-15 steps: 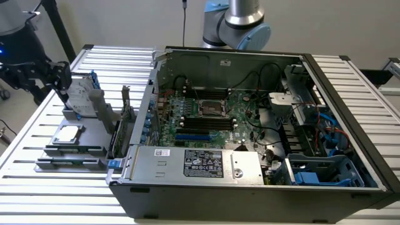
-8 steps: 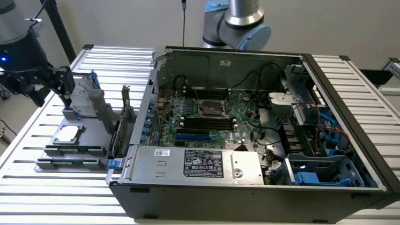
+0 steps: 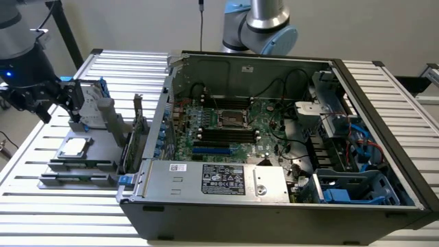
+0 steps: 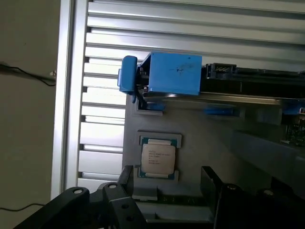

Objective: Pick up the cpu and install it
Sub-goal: 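Pick up the cpu and move it towards the insertion slot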

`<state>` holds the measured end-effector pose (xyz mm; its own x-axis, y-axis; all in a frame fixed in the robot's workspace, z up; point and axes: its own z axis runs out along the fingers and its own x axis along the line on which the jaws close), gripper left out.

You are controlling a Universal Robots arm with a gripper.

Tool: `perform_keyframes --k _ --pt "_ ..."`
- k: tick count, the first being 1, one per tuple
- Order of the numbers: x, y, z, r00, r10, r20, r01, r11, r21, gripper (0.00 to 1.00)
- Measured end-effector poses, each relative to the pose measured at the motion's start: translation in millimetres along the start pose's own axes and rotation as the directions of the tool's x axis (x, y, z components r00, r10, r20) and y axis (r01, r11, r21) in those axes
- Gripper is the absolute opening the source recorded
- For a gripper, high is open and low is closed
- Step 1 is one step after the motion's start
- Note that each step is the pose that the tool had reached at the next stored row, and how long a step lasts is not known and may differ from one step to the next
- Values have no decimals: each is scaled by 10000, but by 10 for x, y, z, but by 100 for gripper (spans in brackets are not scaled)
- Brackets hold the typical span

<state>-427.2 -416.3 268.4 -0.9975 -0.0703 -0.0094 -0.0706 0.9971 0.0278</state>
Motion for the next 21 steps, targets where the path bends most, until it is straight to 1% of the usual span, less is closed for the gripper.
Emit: perform_keyframes --k 15,21 --pt "10 -58 270 10000 -97 -3 97 10000 -1 67" --pt "39 -67 378 9999 -105 -6 105 9999 0 67"
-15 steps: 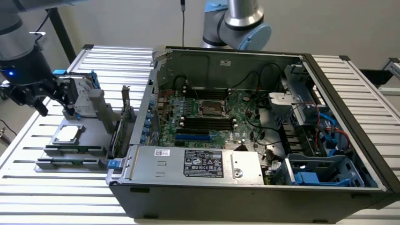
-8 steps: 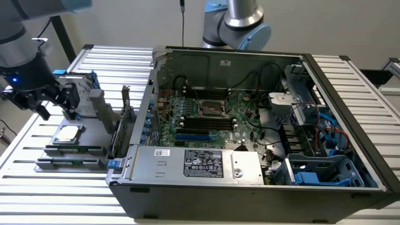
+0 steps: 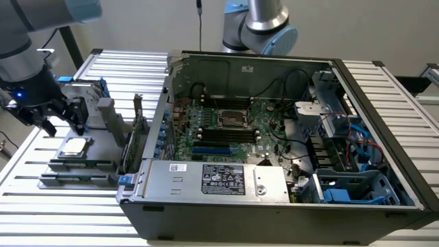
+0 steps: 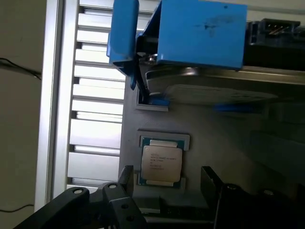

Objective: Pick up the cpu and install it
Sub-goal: 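Pick up the cpu and move it towards the insertion slot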

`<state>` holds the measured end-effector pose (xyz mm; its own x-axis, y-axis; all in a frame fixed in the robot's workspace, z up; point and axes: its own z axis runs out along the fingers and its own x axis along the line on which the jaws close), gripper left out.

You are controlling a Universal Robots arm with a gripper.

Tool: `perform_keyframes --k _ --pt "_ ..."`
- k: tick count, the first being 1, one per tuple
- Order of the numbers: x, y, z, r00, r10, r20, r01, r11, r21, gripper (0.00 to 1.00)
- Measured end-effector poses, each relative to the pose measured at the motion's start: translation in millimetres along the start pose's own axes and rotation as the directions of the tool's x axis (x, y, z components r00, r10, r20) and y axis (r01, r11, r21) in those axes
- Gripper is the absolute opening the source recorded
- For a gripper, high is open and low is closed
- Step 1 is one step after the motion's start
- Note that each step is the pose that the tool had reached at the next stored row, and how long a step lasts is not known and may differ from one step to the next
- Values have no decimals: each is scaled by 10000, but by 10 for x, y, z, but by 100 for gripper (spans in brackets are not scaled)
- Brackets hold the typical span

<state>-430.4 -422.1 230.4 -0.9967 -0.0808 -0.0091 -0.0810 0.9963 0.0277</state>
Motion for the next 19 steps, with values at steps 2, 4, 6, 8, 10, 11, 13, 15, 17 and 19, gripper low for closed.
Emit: perform_keyframes --k 2,4,6,8,10,11,13,15,17,19 --pt "17 1 37 10000 0 1 0 10000 0 67" --pt "34 1 75 10000 0 3 0 10000 -1 67" --pt "47 1 112 10000 4 4 -4 10000 -2 67" --pt "49 0 147 10000 32 3 -32 10000 -1 67" --pt "50 -1 183 10000 94 5 -94 10000 -1 67" --pt "50 -1 200 9999 132 6 -132 9999 0 67" --pt "50 -2 238 9997 227 9 -227 9997 1 67" --pt "50 -3 274 9995 315 11 -315 9995 2 67" --pt "39 -5 310 9992 396 14 -396 9992 2 67" --pt "27 -7 347 9989 478 14 -478 9989 3 67"
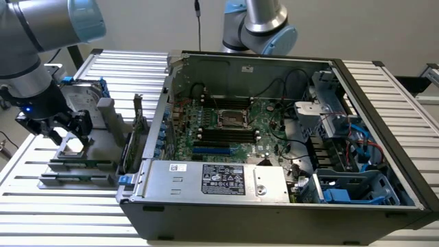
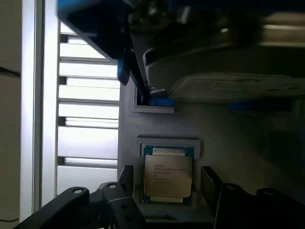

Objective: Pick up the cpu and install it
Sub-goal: 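Pick up the cpu and move it towards the insertion slot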

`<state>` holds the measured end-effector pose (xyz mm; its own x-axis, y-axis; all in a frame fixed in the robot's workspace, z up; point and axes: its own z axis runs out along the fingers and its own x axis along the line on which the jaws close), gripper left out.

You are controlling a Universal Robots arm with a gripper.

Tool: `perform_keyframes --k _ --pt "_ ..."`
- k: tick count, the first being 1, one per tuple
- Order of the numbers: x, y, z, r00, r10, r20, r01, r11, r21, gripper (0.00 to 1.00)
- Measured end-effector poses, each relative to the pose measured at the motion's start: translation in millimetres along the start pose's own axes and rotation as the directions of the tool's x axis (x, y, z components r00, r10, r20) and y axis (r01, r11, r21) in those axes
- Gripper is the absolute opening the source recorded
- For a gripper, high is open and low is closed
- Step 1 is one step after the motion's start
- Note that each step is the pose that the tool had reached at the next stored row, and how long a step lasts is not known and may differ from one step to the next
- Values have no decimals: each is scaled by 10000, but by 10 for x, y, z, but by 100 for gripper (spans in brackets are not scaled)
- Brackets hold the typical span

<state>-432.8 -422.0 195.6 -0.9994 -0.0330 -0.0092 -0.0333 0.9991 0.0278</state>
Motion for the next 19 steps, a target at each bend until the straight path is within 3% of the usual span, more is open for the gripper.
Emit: perform_keyframes --k 6,12,19 --pt "-3 -3 78 9995 305 -73 -305 9995 2 67" --pt "-46 -5 104 9989 418 -200 -418 9991 4 67" --pt "-60 -6 109 9988 424 -241 -424 9991 11 67"
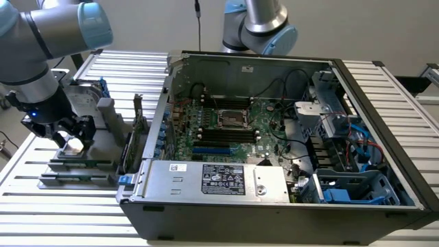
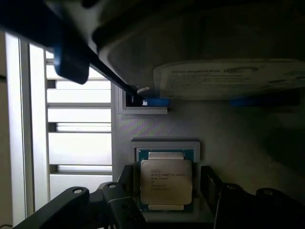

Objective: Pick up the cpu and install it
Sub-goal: 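Pick up the cpu and move it towards the insertion slot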

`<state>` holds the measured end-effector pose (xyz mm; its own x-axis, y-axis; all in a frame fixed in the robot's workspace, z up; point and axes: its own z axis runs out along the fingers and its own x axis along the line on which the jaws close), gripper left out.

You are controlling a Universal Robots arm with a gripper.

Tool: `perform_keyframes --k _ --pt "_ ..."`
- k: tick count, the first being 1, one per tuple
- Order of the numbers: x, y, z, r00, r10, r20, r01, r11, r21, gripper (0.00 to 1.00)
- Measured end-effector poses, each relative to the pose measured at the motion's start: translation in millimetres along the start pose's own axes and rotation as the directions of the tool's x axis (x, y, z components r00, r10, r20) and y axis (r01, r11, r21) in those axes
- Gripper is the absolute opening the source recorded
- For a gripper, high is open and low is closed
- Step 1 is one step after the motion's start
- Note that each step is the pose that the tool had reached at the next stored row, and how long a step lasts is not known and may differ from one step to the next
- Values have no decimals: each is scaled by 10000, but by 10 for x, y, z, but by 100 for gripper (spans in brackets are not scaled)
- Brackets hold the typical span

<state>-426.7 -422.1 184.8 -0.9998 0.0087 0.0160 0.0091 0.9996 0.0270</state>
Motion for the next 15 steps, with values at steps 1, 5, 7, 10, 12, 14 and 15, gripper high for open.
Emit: perform_keyframes --k 1,5,7,10,12,14,15 --pt "0 0 0 10000 0 -1 0 10000 0 67" --pt "0 0 0 10000 0 -2 0 10000 5 55" --pt "0 0 1 10000 0 0 0 10000 5 55" --pt "-1 1 -12 10000 -1 6 1 10000 1 55" --pt "1 3 -91 10000 0 -1 0 10000 3 55" --pt "3 5 -183 10000 1 -8 -1 10000 4 55" --pt "3 6 -228 10000 0 -10 0 10000 3 55"
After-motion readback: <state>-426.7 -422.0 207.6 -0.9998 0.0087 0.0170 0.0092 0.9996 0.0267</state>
